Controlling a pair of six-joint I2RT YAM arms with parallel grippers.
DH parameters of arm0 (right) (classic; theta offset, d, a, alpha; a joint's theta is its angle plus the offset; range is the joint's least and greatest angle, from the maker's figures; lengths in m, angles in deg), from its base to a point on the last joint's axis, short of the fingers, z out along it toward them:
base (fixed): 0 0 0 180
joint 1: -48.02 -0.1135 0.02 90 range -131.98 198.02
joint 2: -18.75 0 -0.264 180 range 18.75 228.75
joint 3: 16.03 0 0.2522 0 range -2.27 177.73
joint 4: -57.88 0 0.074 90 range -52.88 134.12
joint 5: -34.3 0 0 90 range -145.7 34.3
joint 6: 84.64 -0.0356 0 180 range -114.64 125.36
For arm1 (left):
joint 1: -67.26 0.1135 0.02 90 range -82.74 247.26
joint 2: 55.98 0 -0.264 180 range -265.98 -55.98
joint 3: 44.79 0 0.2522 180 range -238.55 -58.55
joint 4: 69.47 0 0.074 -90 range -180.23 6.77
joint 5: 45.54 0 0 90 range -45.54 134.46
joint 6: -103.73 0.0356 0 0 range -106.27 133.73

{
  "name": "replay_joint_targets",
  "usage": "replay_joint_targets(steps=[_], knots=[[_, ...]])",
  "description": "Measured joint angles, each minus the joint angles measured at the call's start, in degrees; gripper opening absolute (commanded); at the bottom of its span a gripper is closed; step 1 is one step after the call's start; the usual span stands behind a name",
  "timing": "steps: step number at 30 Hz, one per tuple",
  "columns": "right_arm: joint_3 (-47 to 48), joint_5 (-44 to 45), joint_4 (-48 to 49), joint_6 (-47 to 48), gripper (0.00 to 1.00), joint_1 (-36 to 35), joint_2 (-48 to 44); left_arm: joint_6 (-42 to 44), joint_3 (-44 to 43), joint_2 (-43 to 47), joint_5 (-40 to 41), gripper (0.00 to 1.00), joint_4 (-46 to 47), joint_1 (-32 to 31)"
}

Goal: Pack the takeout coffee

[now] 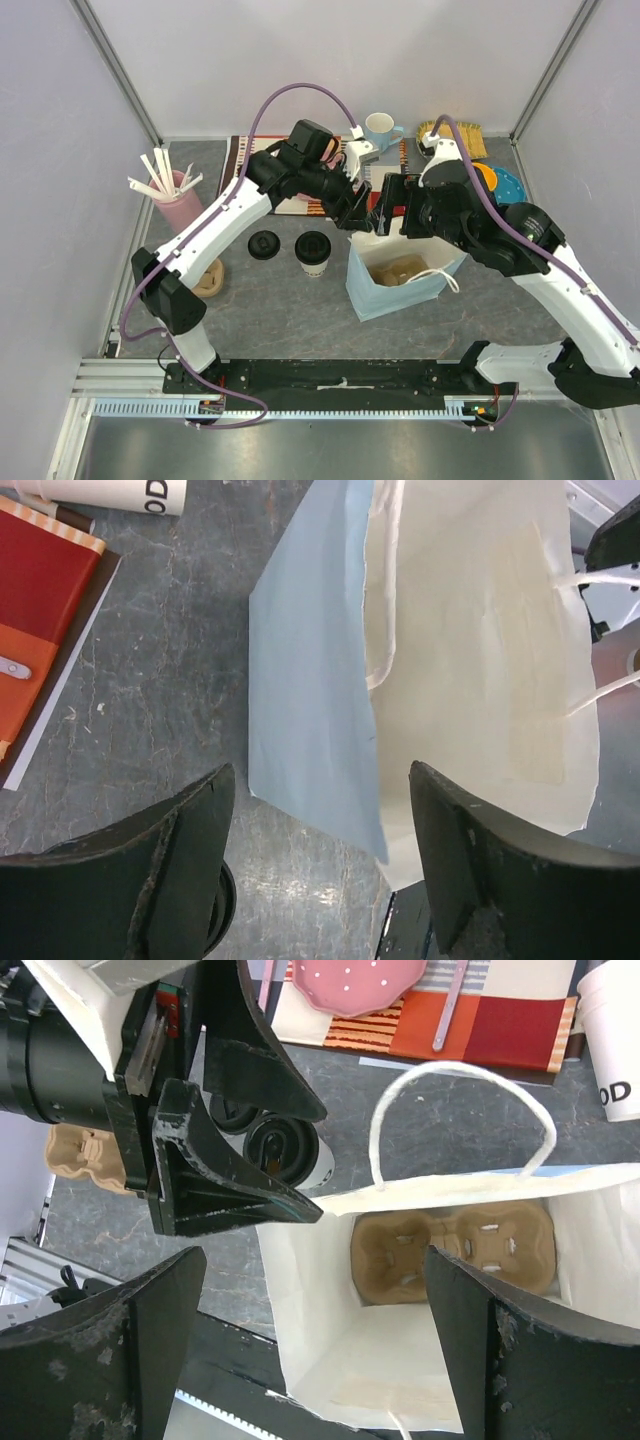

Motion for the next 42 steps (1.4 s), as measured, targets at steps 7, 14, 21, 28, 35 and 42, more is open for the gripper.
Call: replay_joint_targets(steps=[7,14,21,28,35,42], knots=[[3.1,-0.5,0.24,1.7,0.98,0.0,2.47,0.44,-0.98,0.26,1.99,0.96,-0.15,0.22],[6.6,-1.01,1.18,4.04,0.98,0.0,4.5,1.07,-3.41,3.87,4.5,1.0,-1.73,3.13],[7.67,0.39,1.68,6.88,0.98,0.31,6.64,3.37,-0.79,9.79,4.76,1.0,-2.95,8.17],[7.74,1.86,1.73,10.32,0.98,3.67,6.82,8.04,9.79,11.3,9.22,1.0,-5.22,13.09],[6.08,1.86,2.32,12.7,0.98,6.93,5.99,10.97,21.11,12.33,12.68,1.0,-5.38,12.68],[5.16,-0.66,2.91,13.88,0.98,11.08,6.01,15.5,27.26,14.47,14.86,1.0,-1.4,11.34]])
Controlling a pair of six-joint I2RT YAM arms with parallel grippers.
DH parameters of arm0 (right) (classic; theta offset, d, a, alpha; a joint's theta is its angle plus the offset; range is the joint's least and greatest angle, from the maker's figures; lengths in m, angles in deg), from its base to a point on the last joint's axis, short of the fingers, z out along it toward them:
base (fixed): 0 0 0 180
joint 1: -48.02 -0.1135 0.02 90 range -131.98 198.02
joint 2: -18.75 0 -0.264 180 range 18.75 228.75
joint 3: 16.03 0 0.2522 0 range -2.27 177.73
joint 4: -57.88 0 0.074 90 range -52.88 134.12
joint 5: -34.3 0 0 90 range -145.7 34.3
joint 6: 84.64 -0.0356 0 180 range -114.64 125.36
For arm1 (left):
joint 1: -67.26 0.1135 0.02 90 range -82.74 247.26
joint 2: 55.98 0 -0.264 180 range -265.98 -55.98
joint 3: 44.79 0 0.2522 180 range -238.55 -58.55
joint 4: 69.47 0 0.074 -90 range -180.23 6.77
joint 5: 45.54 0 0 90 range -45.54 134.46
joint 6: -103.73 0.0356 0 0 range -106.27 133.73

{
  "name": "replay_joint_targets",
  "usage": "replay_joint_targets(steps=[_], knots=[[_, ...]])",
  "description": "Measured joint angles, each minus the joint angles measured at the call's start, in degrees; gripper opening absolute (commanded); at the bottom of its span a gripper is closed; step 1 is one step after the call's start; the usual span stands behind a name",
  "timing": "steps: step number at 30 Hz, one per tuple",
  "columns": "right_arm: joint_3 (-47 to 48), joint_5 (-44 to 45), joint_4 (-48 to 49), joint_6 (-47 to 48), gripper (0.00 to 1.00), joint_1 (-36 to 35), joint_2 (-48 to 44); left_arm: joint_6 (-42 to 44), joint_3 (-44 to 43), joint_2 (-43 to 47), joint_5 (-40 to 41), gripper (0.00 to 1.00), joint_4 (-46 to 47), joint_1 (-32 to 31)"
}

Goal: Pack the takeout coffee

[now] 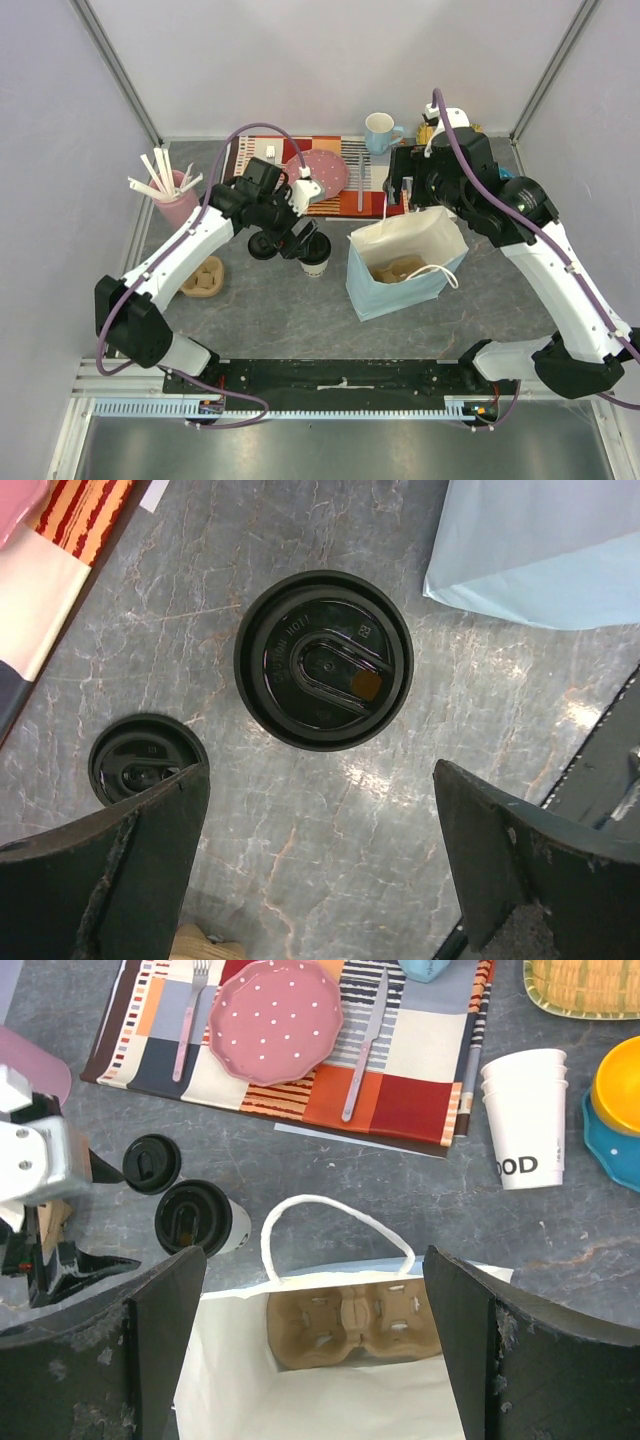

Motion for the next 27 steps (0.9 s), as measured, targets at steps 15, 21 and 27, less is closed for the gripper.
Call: replay_joint_targets(steps=[15,21,27], knots=[[-1.6,-3.69,1.77,1.97,0.98,5.35,0.02,6.49,9.7,5.03,-3.21,1.0,13.9,-2.29],[-3.34,-6.69,1.79,3.56,0.98,9.42,0.02,7.28,10.88,5.16,-7.13,0.97,17.07,-2.29],[-5.42,-9.62,2.1,4.5,0.98,12.28,-0.46,9.94,10.93,4.11,-9.46,0.94,17.27,-2.29]])
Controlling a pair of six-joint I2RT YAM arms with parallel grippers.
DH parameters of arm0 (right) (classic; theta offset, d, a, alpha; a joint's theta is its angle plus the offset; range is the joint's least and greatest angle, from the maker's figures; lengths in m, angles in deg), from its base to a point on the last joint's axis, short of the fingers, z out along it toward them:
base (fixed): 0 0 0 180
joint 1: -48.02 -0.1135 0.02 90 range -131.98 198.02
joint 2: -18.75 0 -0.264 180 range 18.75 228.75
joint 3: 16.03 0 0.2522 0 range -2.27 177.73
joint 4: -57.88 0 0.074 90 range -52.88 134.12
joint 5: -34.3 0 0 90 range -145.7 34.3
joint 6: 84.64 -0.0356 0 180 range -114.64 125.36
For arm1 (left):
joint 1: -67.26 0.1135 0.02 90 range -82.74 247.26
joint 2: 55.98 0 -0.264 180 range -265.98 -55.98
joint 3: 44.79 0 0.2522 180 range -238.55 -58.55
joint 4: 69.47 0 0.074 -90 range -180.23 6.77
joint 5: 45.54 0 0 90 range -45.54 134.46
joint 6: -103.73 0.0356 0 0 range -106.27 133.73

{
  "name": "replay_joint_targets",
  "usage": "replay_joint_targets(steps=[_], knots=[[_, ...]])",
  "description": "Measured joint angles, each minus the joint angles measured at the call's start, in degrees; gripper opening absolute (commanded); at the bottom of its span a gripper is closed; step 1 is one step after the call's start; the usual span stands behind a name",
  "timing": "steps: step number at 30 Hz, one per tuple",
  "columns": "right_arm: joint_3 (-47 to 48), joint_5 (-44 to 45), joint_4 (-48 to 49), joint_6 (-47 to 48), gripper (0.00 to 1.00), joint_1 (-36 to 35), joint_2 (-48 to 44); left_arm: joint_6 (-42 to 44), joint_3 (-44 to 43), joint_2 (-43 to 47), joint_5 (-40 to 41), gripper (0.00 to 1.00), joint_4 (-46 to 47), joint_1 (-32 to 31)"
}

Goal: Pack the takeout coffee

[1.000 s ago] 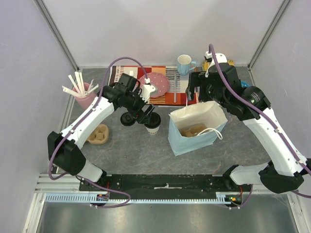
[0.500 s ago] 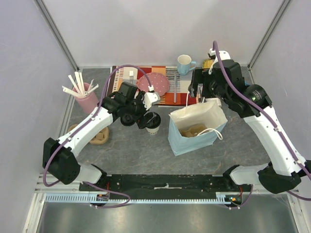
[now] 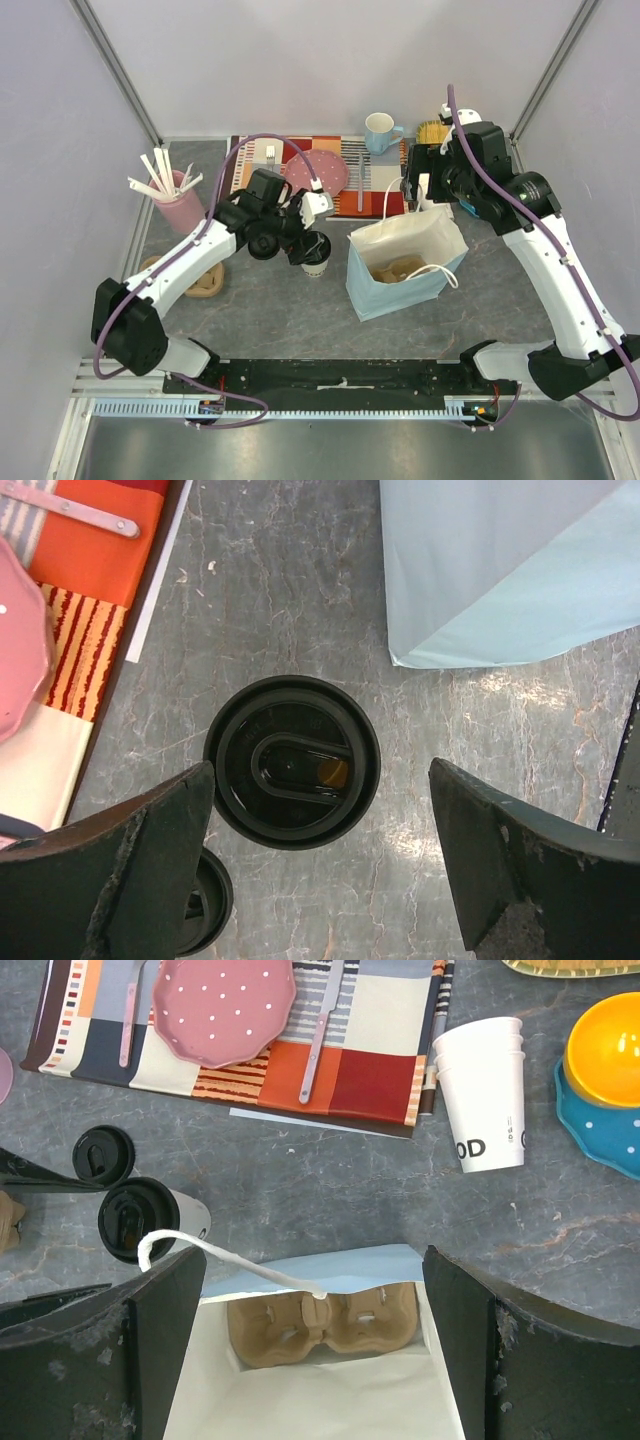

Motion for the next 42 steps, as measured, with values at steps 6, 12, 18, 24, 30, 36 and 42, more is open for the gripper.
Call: replay_joint_targets(steps=[6,12,18,24,30,36,42], knots=[[-0.37,-2.36,0.2,0.37,0.98,0.9,-0.09,0.09,0.0,-2.67,-0.09,0.99,0.42,-0.39],[-0.37,-3.74,0.46,0.39,0.98,1.33,-0.09,0.33,0.0,-4.83,1.29,1.0,1.05,-1.16],[-0.37,-4.59,0.52,0.35,0.98,1.55,-0.09,0.42,-0.13,-5.6,2.99,1.0,1.03,-1.16],[-0.37,-5.42,0.55,0.35,0.98,1.6,-0.09,-4.31,-0.37,-6.08,5.09,1.0,1.03,-1.33],[-0.37,-6.19,0.57,0.13,0.98,1.6,-0.09,-8.74,-0.39,-6.05,10.97,1.0,1.05,-4.11],[-0.37,-6.88,0.83,-0.35,0.98,1.6,-0.07,-12.2,-1.49,-6.73,17.64,1.0,1.03,-5.53],[-0.7,-7.06,1.07,-0.81,0.98,1.6,-0.07,-14.25,-2.23,-6.84,18.51,1.0,1.03,-5.4]])
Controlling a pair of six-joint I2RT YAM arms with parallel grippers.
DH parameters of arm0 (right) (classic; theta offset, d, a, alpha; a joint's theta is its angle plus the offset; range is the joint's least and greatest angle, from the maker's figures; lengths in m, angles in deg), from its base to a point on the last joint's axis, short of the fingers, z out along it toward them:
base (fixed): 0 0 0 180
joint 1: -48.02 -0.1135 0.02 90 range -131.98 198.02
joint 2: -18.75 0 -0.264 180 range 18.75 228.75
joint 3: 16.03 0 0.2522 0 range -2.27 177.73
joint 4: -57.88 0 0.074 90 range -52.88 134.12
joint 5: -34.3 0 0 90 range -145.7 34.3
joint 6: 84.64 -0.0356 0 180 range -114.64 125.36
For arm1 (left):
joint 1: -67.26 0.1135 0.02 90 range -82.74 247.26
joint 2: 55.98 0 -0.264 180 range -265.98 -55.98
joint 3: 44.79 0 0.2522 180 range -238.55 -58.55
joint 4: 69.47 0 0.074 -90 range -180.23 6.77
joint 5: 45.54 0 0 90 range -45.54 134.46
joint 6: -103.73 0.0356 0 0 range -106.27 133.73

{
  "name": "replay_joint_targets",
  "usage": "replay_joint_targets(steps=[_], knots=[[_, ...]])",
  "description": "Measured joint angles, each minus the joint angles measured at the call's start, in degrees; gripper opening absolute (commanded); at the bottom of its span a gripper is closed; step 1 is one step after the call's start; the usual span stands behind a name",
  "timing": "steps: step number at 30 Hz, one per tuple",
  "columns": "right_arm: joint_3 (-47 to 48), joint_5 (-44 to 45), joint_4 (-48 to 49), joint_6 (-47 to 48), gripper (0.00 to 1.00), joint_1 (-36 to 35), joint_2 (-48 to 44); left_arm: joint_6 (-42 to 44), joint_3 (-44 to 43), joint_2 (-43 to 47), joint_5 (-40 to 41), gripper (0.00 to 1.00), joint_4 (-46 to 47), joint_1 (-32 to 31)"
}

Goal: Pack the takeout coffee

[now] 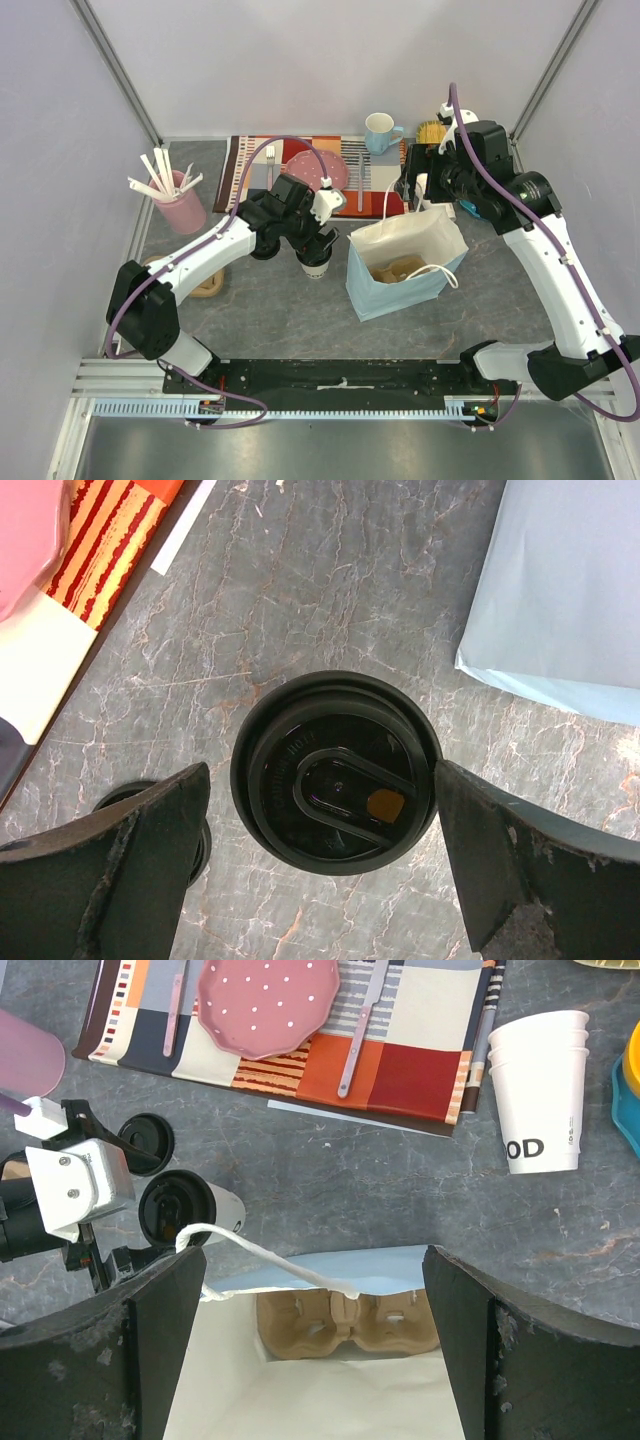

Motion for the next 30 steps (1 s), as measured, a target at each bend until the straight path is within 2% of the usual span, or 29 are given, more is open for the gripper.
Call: replay_joint_targets(steps=[19,25,30], knots=[[-0.37,-1.9,0.9,-0.7,0.98,0.02,-0.02,-0.35,0.94,0.02,-4.07,1.0,-0.11,0.0],[-0.09,-8.13,4.57,2.95,0.98,0.02,-0.48,-0.22,-2.03,1.7,-4.83,1.0,-1.88,0.07],[6.12,-17.16,7.06,8.74,0.98,-0.37,2.23,-1.14,-3.3,6.93,-7.65,1.0,-4.44,1.79]])
